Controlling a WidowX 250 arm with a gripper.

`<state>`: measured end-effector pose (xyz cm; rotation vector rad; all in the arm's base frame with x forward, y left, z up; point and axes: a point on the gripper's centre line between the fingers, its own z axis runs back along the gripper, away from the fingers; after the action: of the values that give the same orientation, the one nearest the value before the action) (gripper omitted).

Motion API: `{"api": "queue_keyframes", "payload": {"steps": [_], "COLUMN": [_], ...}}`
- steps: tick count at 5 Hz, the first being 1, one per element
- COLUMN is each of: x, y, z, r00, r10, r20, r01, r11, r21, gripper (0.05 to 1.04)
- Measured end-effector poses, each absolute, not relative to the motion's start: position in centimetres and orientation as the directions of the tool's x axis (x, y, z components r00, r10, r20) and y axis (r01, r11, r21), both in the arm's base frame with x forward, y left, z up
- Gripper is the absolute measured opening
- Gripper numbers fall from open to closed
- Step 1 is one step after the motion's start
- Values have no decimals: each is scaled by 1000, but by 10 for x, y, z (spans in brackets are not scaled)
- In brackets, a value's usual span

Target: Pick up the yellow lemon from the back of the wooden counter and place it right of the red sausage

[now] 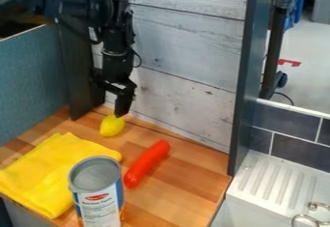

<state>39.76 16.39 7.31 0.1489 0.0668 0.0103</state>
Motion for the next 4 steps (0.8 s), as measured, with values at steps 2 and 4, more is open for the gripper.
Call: {"api": "queue_keyframes", "payload": {"steps": [2, 4], "x": [406, 410], "y": [169, 173], "z": [63, 46], "r00": [995, 990], "r10": [26, 35], "r20": [-95, -135], "r01": [-12, -14], "r11": [989, 988], "r21": [148, 153], "gripper": [1001, 1001]}}
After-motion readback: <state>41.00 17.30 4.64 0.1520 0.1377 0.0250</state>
